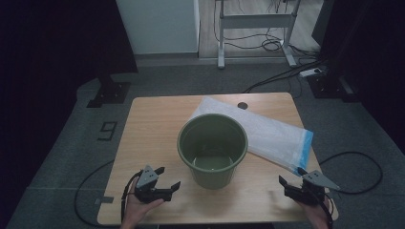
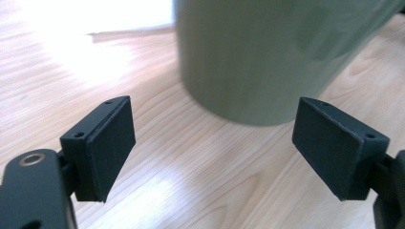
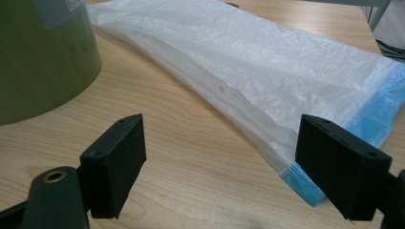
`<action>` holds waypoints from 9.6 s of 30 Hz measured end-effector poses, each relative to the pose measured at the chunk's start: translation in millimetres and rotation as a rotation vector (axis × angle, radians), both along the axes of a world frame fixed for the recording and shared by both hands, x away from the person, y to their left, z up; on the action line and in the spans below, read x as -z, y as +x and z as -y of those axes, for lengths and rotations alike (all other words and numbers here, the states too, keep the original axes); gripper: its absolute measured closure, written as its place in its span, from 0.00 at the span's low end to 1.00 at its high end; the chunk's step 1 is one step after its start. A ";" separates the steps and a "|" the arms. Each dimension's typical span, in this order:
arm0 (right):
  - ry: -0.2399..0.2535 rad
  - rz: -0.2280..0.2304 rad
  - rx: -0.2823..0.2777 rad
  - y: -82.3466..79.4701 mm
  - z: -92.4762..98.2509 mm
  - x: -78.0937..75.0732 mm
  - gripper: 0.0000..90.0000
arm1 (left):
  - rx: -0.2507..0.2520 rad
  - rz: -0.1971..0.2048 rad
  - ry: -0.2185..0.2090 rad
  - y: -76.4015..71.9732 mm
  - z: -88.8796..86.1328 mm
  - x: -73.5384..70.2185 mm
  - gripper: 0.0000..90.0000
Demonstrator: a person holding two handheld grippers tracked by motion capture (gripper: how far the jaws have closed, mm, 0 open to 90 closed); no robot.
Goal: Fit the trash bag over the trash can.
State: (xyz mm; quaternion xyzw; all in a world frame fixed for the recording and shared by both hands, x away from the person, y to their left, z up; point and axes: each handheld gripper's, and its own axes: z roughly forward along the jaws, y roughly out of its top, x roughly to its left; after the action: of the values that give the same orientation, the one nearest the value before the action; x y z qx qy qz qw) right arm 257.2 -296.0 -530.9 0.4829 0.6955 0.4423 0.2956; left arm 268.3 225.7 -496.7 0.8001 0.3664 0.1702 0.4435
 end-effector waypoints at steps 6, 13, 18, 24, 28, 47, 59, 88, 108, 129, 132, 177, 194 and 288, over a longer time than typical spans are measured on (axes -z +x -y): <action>-0.016 -0.005 -0.016 2.6 -7.8 0.3 0.19 | -0.049 0.013 0.017 0.8 -9.0 3.1 0.19; -0.049 -0.008 -0.050 11.0 -18.3 -4.0 0.18 | -0.117 0.007 0.014 0.4 -28.1 8.2 0.22; -0.021 -0.021 -0.082 31.0 -35.2 -12.0 0.19 | -0.138 -0.010 -0.010 -0.3 -39.7 10.8 0.22; -0.078 -0.091 -0.122 85.3 -71.4 -10.7 0.19 | -0.144 -0.039 -0.012 1.1 -43.4 18.6 0.22; -0.103 -0.126 -0.118 110.7 -87.9 -5.7 0.19 | -0.140 -0.049 -0.006 1.4 -43.1 21.8 0.22; -0.176 -0.246 -0.128 145.5 -101.0 14.9 0.95 | -0.133 -0.069 0.002 0.8 -45.1 29.6 0.22; -0.128 -0.238 -0.131 100.0 -69.1 15.4 0.99 | -0.130 -0.070 0.007 0.0 -45.5 29.7 0.23; -0.154 -0.191 -0.146 120.4 -107.8 22.1 0.38 | -0.150 -0.091 -0.015 0.2 -54.6 30.1 0.23; 0.140 -0.025 -0.041 115.9 -52.6 -23.9 0.99 | -0.157 -0.105 0.002 1.1 -54.9 32.3 0.23; 0.265 0.328 -0.036 75.6 -25.8 -155.3 0.99 | -0.165 -0.095 -0.013 0.0 -55.9 30.7 0.24; 0.260 0.369 -0.041 69.1 -25.1 -175.0 0.99 | -0.165 -0.095 -0.013 0.1 -55.8 30.9 0.24; 0.207 0.558 -0.180 47.4 -90.1 -297.5 0.99 | -0.154 -0.106 -0.018 1.3 -56.3 32.5 0.24; 0.135 0.429 -0.238 62.8 -134.1 -214.6 0.99 | -0.156 -0.120 -0.029 0.3 -57.0 28.4 0.24; 0.094 0.266 0.112 -8.8 -71.4 -78.2 0.99 | -0.127 0.061 -0.152 -19.1 -22.4 -27.4 0.31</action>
State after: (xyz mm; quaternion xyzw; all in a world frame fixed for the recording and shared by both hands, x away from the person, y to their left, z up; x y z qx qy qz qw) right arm 248.4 -224.6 -452.7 0.4716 0.6008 0.5170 0.3865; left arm 249.2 248.1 -469.3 0.7337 0.4147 0.1941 0.5021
